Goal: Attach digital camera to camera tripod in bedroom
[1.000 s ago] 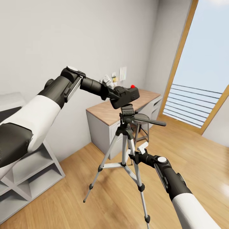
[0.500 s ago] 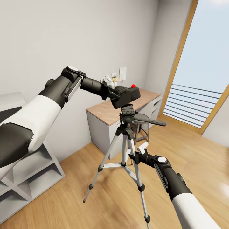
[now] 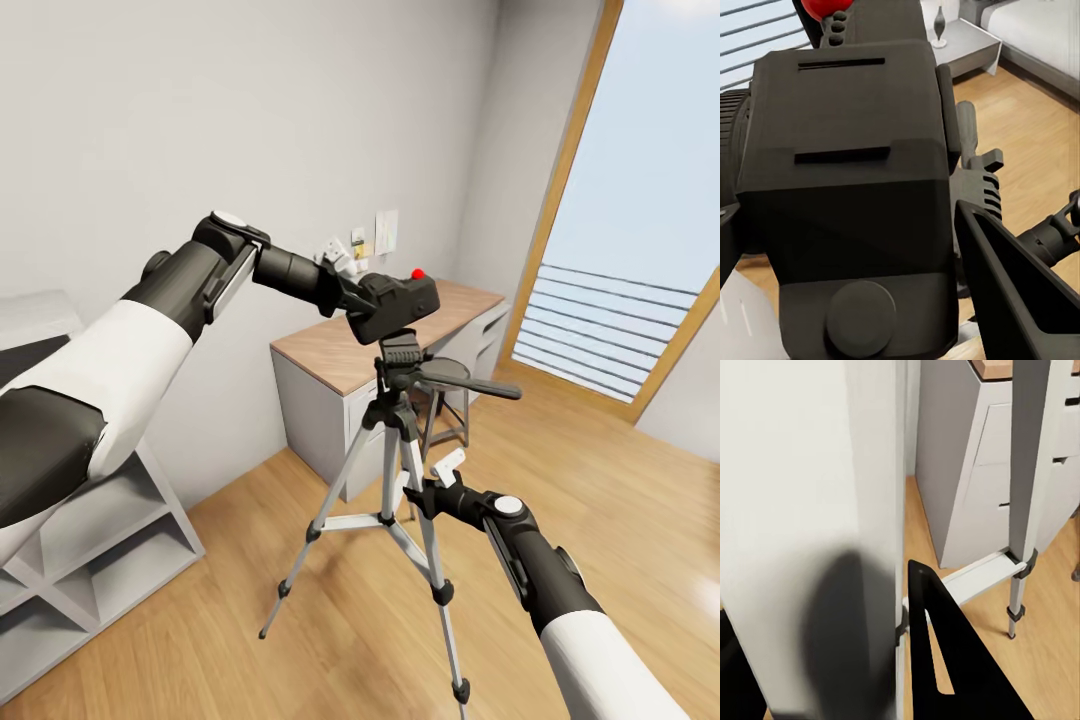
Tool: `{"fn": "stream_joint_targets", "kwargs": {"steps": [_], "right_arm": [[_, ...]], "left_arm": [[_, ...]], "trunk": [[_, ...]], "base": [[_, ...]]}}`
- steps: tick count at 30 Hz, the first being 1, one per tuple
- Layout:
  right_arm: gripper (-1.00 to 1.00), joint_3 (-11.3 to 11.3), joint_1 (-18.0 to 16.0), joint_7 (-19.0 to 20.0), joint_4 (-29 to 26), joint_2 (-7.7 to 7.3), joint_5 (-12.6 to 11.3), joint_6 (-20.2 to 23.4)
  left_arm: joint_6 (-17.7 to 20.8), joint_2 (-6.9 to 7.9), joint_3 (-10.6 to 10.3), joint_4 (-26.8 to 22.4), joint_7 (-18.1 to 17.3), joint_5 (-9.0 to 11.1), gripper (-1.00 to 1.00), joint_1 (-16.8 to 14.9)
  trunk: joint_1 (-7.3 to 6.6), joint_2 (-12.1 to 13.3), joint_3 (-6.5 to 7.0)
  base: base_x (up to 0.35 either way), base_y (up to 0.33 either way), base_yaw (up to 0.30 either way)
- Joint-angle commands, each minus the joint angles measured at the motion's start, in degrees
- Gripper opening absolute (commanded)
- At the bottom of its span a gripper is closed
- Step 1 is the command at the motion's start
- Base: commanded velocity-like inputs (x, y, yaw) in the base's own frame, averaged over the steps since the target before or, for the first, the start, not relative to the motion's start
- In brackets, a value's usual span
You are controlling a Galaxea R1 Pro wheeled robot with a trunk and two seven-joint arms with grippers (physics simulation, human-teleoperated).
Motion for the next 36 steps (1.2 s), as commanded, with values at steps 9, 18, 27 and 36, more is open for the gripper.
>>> {"fn": "stream_joint_targets", "kwargs": {"steps": [9, 18, 27, 36], "right_arm": [[-1.00, 0.0, 0.0, 0.2, 0.1, -0.04, 0.7, 0.1], [-1.00, 0.1, 0.0, 0.2, -2.8, -0.05, 1.0, 3.9], [-1.00, 0.1, 0.0, 0.2, -3.6, -0.04, 0.7, 6.6], [-1.00, 0.1, 0.0, 0.1, -3.7, -0.01, 0.5, 6.8]], "left_arm": [[0.1, 0.00, 0.0, 0.0, -0.5, 0.0, -1.00, -0.1], [-0.4, 0.00, -0.1, -1.9, -0.6, -0.6, -1.00, -0.1], [-0.3, 0.00, -0.1, -4.8, -0.3, -0.9, -1.00, -0.1], [-0.3, 0.00, -0.3, -7.0, -0.3, -1.0, -1.00, -0.1]], "trunk": [[0.05, -0.1, -0.14], [0.05, -0.1, -0.14], [0.05, -0.1, -0.14], [0.05, -0.1, -0.14]], "base": [[0.000, 0.000, 0.000], [0.000, 0.000, 0.000], [0.000, 0.000, 0.000], [0.000, 0.000, 0.000]]}}
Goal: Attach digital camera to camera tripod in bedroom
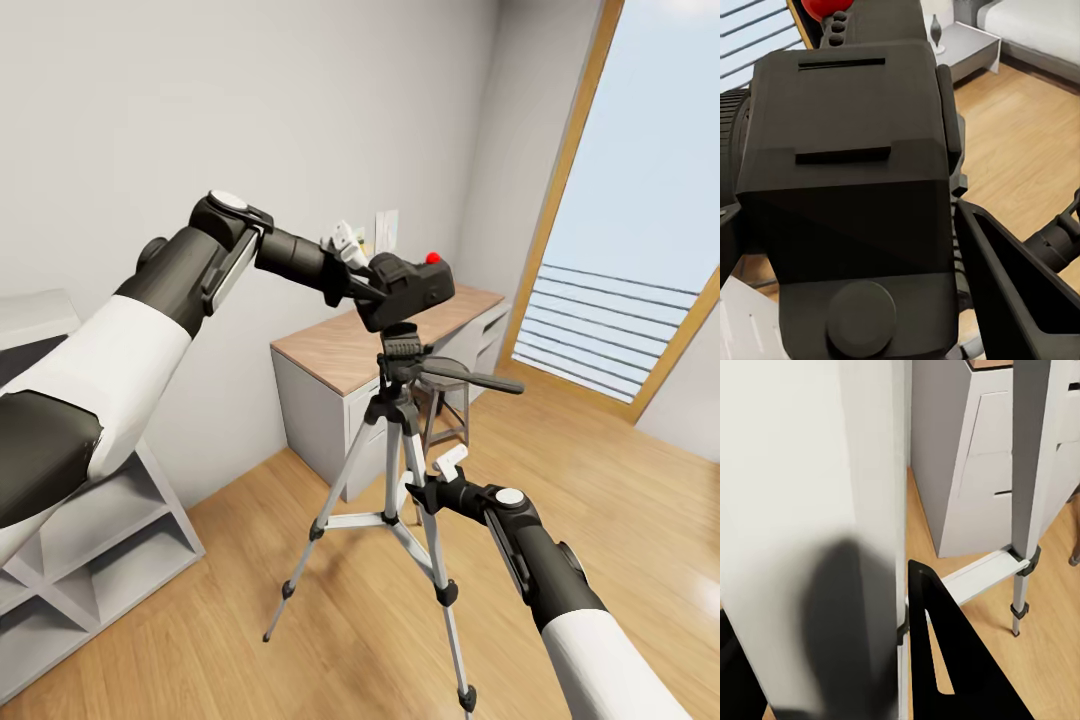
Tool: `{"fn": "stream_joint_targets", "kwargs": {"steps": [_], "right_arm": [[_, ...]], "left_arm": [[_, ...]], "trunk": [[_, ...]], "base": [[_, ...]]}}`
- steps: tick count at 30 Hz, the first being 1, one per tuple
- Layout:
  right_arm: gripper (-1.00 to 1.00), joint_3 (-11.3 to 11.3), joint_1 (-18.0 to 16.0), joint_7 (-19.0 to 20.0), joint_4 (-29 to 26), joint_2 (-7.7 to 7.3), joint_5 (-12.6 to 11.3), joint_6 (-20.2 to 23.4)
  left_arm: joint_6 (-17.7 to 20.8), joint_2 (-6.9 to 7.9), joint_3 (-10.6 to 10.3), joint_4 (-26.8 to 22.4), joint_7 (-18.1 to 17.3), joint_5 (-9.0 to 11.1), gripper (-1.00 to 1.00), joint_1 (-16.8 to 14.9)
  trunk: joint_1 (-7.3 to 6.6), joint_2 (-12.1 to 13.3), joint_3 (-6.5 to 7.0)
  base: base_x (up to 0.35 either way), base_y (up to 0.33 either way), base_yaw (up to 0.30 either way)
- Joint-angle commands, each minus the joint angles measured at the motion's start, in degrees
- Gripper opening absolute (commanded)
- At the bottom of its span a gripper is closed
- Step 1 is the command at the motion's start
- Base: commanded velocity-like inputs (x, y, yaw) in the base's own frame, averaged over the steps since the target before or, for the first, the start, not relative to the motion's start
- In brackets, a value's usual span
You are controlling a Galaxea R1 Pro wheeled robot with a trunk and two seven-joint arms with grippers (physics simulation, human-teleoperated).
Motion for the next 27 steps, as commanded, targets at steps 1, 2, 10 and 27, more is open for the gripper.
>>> {"fn": "stream_joint_targets", "kwargs": {"steps": [1, 2, 10, 27], "right_arm": [[-1.00, 0.0, 0.0, 0.3, 0.0, 0.01, 0.8, 0.6], [-1.00, 0.0, 0.0, 0.3, 0.0, 0.00, 0.8, 0.6], [-1.00, 0.0, 0.0, 0.3, -0.1, -0.04, 1.2, 3.9], [-1.00, 0.0, 0.0, 0.4, -0.1, -0.06, 1.2, 3.8]], "left_arm": [[0.4, 0.00, -0.2, -0.1, -0.2, 0.0, -1.00, -0.1], [0.4, 0.00, -0.3, -0.1, -0.1, 0.0, -1.00, -0.1], [0.3, 0.22, -4.6, -2.0, -0.3, -0.1, -1.00, -0.1], [-1.8, 2.29, -7.3, -4.4, -0.6, -0.1, -1.00, -0.1]], "trunk": [[0.04, -0.1, -0.13], [0.04, -0.1, -0.13], [0.04, -0.1, -0.13], [0.04, -0.1, -0.13]], "base": [[0.000, 0.000, 0.000], [0.000, 0.000, 0.000], [0.000, 0.000, 0.000], [0.000, 0.000, 0.000]]}}
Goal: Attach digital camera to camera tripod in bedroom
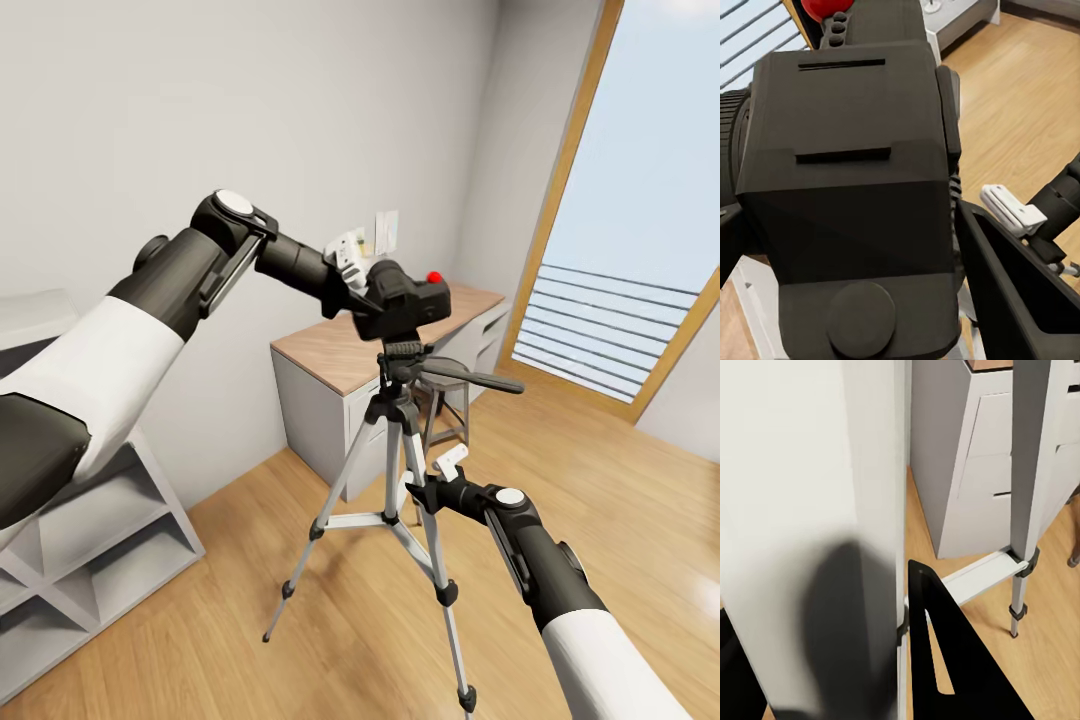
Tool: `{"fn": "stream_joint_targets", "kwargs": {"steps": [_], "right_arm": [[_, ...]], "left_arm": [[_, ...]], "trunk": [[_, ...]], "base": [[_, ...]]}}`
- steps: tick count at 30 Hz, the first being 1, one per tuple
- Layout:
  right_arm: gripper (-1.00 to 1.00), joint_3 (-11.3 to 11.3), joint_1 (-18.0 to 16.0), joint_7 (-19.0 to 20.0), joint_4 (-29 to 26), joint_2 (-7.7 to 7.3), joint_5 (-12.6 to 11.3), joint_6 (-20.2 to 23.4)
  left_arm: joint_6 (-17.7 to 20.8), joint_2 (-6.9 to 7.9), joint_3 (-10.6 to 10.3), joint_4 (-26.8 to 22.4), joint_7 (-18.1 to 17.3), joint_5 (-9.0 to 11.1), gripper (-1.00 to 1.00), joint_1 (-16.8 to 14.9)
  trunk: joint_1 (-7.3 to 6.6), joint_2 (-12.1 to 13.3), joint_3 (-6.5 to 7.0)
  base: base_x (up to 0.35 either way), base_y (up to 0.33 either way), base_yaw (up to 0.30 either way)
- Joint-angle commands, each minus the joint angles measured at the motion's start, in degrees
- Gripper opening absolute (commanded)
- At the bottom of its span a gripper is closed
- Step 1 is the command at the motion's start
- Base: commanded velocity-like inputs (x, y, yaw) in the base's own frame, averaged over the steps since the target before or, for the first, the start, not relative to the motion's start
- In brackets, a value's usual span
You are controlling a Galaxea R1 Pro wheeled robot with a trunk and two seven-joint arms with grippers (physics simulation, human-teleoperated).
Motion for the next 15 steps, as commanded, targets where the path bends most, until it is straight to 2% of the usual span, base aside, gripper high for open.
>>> {"fn": "stream_joint_targets", "kwargs": {"steps": [1, 15], "right_arm": [[-1.00, 0.0, 0.0, 0.4, 0.0, 0.00, 1.1, 4.0], [-1.00, 0.0, 0.0, 0.4, 0.0, 0.00, 1.1, 4.0]], "left_arm": [[0.0, 0.33, -0.1, -0.1, -0.2, 0.0, -1.00, -0.1], [-0.9, 2.15, 0.1, -0.1, -0.1, 0.1, -1.00, -0.1]], "trunk": [[0.04, -0.1, -0.13], [0.04, -0.1, -0.13]], "base": [[0.000, 0.000, 0.000], [0.000, 0.000, 0.000]]}}
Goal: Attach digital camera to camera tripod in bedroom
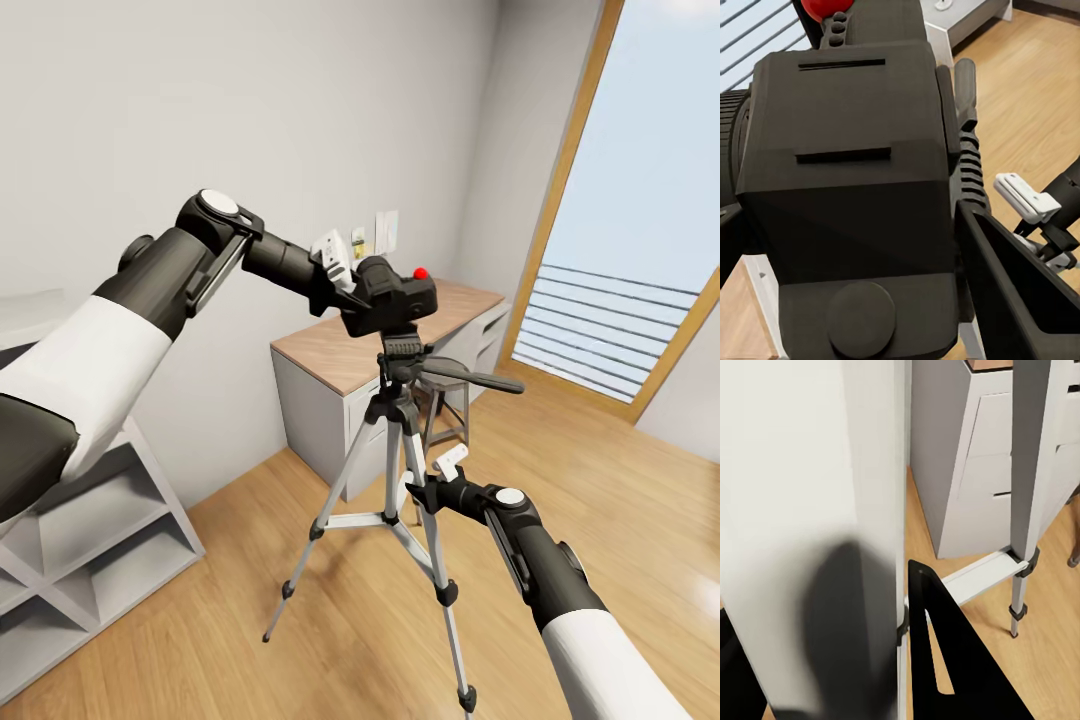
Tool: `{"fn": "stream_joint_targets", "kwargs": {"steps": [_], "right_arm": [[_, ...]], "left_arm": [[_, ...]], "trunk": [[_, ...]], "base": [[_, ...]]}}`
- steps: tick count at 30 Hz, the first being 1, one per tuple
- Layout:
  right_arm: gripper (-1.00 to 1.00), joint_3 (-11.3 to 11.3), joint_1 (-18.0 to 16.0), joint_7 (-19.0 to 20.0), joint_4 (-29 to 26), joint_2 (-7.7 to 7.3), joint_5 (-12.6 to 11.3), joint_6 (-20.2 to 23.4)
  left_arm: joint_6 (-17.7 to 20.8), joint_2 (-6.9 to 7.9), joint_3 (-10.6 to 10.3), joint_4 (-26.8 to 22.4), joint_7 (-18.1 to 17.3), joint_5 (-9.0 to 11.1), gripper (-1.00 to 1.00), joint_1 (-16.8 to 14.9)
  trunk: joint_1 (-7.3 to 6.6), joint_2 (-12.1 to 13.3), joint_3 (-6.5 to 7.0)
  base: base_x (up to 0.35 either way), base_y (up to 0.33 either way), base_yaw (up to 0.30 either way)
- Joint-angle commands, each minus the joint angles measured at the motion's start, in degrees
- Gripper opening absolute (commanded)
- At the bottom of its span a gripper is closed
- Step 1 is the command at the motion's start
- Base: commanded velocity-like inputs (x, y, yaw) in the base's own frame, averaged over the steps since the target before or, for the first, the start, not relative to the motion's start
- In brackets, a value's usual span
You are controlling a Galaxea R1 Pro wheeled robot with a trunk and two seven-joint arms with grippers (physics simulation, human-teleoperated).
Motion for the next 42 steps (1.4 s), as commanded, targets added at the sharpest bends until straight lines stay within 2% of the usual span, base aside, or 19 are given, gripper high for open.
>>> {"fn": "stream_joint_targets", "kwargs": {"steps": [1, 18, 27, 42], "right_arm": [[-1.00, 0.0, 0.0, 0.3, 0.0, 0.00, 1.1, 4.0], [-1.00, 0.0, 0.0, 0.4, 0.0, 0.00, 1.1, 4.0], [-1.00, 0.0, 0.0, 0.4, 0.0, 0.00, 1.1, 4.0], [-1.00, 0.0, 0.0, 0.4, 0.0, 0.00, 1.1, 3.9]], "left_arm": [[0.4, 0.08, -0.1, -0.1, -0.1, 0.0, -1.00, -0.1], [0.1, -0.39, 0.0, 0.4, 0.2, 0.0, -1.00, -0.1], [-2.8, -0.56, 0.0, 1.1, 0.5, 0.3, -1.00, -0.1], [-3.2, -0.67, 0.3, 1.2, 0.9, 0.3, -1.00, -0.1]], "trunk": [[0.04, -0.1, -0.13], [0.04, -0.1, -0.13], [0.04, -0.1, -0.13], [0.04, -0.1, -0.13]], "base": [[0.000, 0.000, 0.000], [0.000, 0.000, 0.000], [0.000, 0.000, 0.000], [0.000, 0.000, 0.000]]}}
